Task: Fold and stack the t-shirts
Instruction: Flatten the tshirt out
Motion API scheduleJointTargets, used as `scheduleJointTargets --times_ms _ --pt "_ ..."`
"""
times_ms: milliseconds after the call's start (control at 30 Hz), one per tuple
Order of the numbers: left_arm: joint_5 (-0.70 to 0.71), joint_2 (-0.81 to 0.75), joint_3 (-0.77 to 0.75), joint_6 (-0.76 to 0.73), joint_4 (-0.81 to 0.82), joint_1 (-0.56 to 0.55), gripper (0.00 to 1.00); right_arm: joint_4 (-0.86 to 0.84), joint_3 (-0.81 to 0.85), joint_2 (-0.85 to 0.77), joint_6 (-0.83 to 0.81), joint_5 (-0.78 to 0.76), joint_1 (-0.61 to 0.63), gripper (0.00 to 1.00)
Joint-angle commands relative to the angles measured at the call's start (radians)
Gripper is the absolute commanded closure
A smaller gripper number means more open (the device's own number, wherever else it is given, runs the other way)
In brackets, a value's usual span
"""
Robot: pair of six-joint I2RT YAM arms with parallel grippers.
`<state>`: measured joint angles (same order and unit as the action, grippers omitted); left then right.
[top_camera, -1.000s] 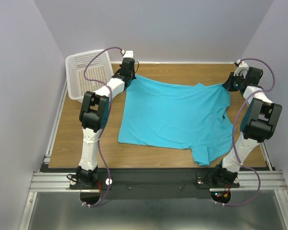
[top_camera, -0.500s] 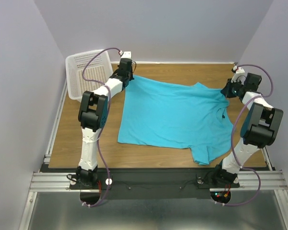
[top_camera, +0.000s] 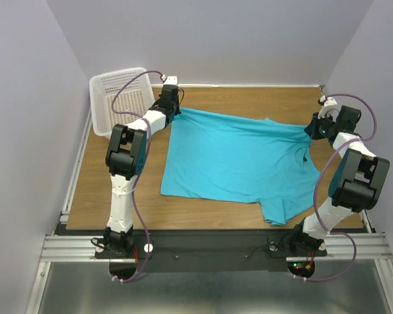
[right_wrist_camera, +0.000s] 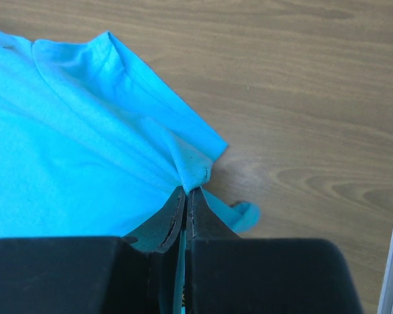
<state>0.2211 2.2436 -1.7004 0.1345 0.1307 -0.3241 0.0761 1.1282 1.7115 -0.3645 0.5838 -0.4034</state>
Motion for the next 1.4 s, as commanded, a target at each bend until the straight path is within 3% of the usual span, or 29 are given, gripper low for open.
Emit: scheduleJointTargets --times_ms 0,667,1367 --pt "0.026 -0.095 0.028 -0.015 0.041 0.013 1.00 -0.041 -0.034 -0.049 -0.039 -0.006 -0.018 0.99" --pt "0.078 -0.148 0.142 -0.004 0.115 0.014 1.00 -0.165 -0.215 -0.154 -0.054 0.008 -0.064 0.99" --pt "0.093 -0.162 0.189 0.008 0.118 0.014 1.00 -0.193 -0.228 -0.145 -0.068 -0.001 -0.064 0.99"
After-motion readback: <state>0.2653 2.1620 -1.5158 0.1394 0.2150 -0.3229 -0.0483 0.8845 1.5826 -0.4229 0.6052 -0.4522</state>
